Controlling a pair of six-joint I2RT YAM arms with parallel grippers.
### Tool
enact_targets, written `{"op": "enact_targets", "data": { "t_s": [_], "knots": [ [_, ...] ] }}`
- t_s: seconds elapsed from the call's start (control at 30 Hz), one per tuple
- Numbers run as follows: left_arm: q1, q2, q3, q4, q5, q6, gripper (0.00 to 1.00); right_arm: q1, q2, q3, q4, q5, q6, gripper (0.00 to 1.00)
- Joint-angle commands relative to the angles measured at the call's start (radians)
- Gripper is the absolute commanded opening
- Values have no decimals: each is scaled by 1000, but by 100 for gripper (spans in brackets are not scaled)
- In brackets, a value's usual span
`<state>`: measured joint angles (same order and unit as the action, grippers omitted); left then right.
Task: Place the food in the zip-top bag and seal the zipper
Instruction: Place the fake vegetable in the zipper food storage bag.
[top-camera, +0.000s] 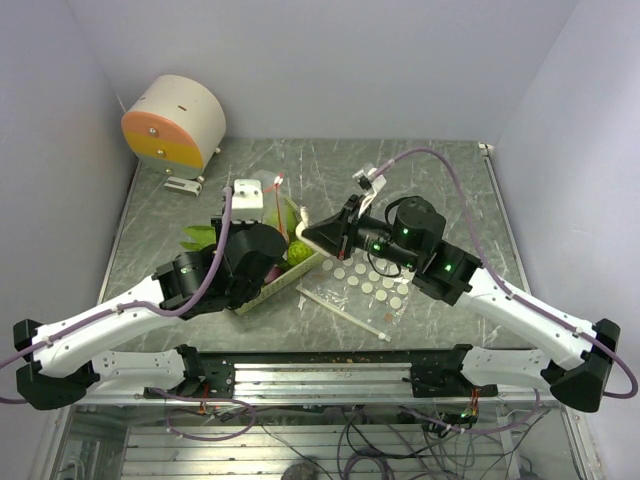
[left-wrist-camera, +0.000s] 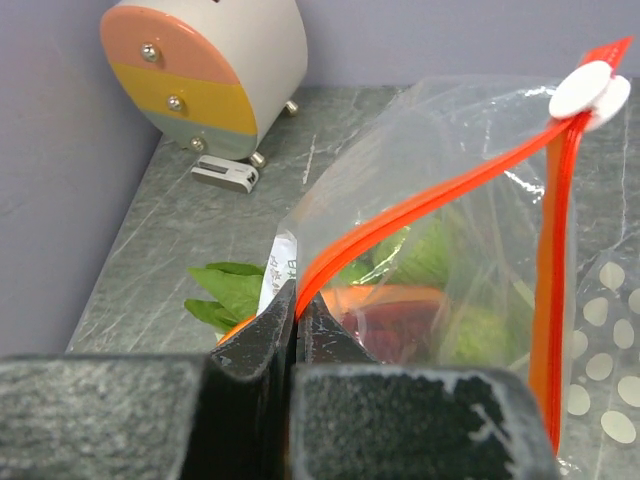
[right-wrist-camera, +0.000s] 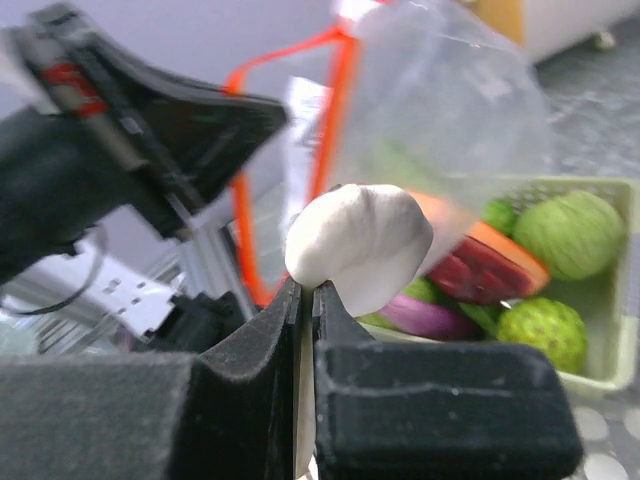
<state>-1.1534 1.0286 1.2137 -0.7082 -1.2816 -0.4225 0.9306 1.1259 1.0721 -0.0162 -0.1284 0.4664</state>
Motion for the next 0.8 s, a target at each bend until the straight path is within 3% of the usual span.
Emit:
{"op": "enact_targets", "data": {
  "t_s": [0.0, 0.37, 0.77],
  "knots": [
    [3, 22, 12, 55, 29, 9, 7, 1, 4, -15, 128, -255, -30, 0],
    [3, 23, -26, 160, 89, 41, 7, 9, 48, -32, 288, -336, 41, 0],
    [2, -90, -69, 205, 198, 11, 7, 10, 124, -24, 222, 10, 64, 0]
  ]
}}
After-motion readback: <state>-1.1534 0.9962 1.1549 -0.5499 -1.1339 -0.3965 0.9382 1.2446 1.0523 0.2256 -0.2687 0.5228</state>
